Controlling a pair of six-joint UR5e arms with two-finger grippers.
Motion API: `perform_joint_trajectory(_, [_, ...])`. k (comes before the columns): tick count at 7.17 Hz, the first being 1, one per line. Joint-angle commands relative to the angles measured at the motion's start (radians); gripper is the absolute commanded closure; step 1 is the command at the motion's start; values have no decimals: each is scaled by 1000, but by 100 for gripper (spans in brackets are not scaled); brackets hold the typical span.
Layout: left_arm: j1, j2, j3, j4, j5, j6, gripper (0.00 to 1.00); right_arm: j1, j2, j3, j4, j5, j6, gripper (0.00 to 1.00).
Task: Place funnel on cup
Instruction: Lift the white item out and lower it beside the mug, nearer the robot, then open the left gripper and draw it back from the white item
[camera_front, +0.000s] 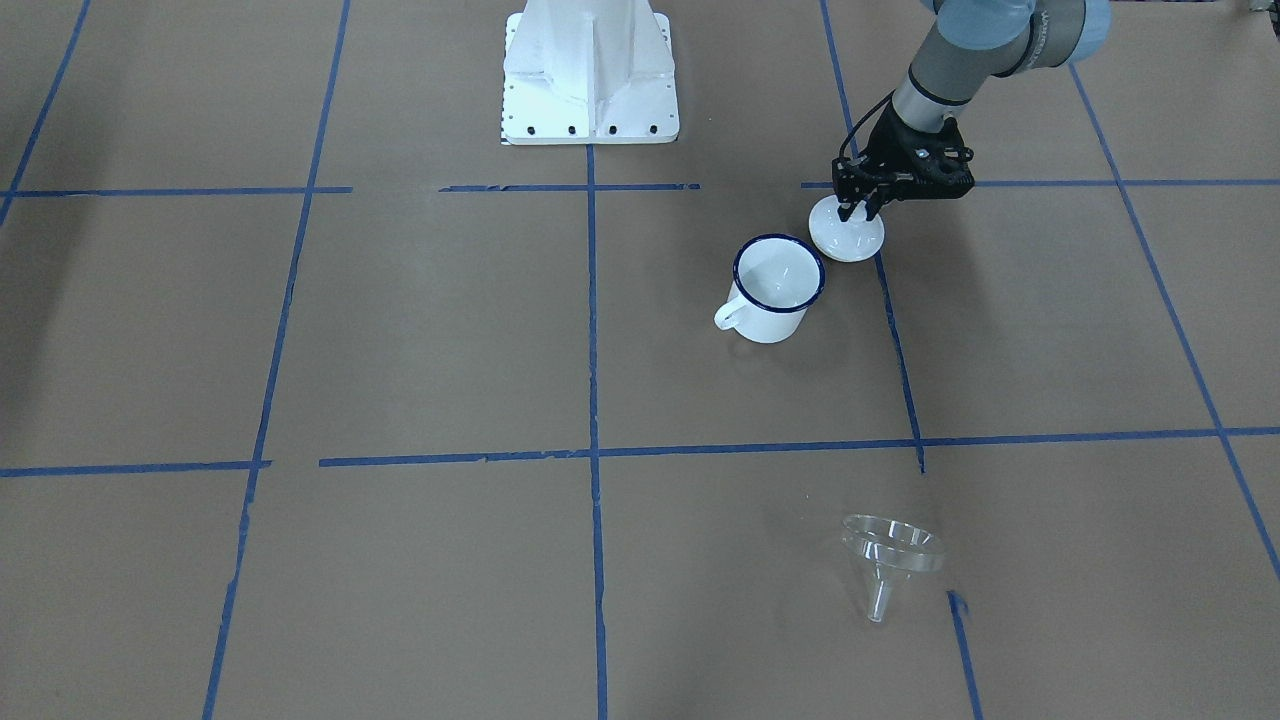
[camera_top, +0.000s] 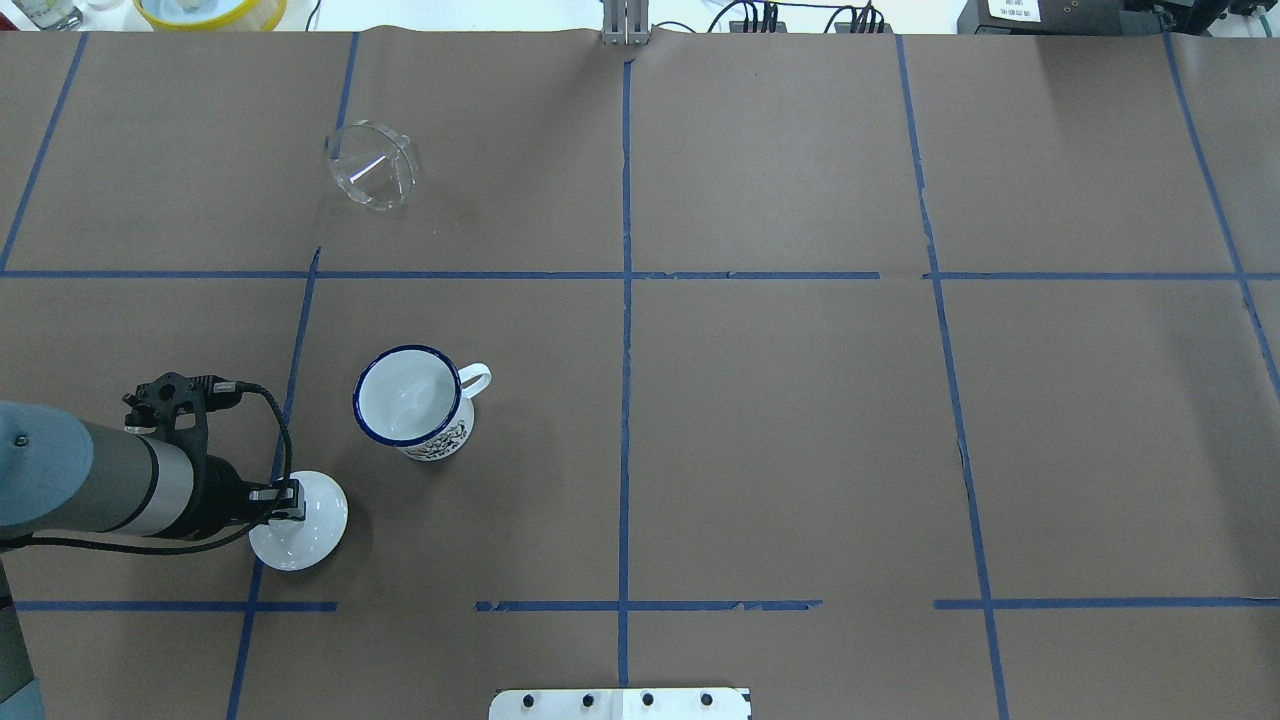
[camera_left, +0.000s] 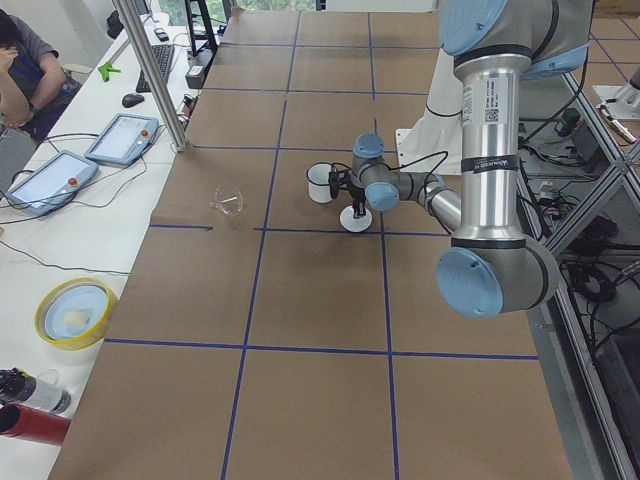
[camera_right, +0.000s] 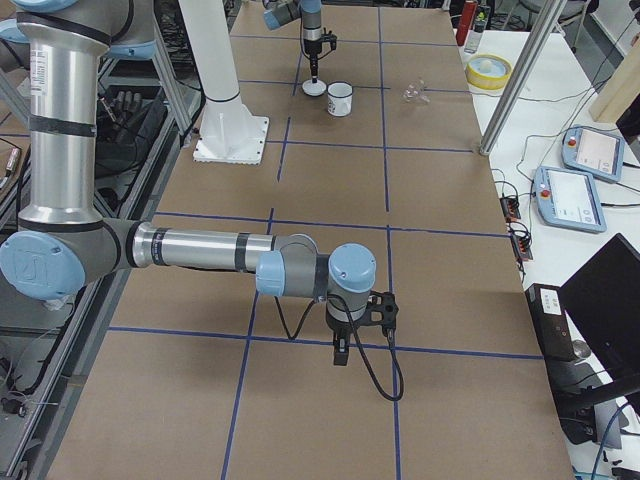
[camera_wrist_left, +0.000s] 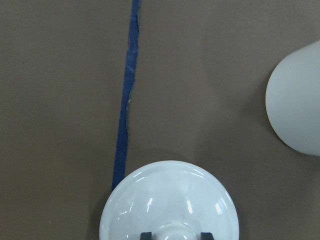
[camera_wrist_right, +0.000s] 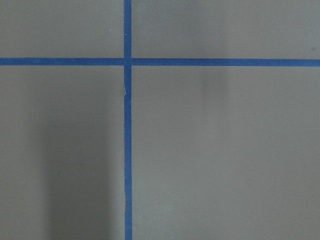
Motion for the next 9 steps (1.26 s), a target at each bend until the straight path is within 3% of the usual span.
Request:
perform_joint_trajectory(1, [1, -1, 5, 1, 0, -1, 0, 0, 0, 1, 0, 0, 0, 0])
perform_joint_trajectory(3, [-37, -1, -16, 2, 0, -1, 0, 0, 0, 0, 0, 0, 0, 0])
perform_joint_trajectory(5, [-238, -39, -46, -1, -3, -4, 0, 0, 0, 0, 0, 0, 0, 0])
perform_joint_trajectory(7, [-319, -153, -25, -9, 27, -313, 0, 0, 0, 0, 0, 0, 0, 0])
perform_joint_trajectory(8, [-324, -245, 4, -10, 107, -447, 0, 0, 0, 0, 0, 0, 0, 0])
perform_joint_trajectory(9, [-326, -334, 87, -10, 149, -599, 0, 0, 0, 1, 0, 0, 0, 0])
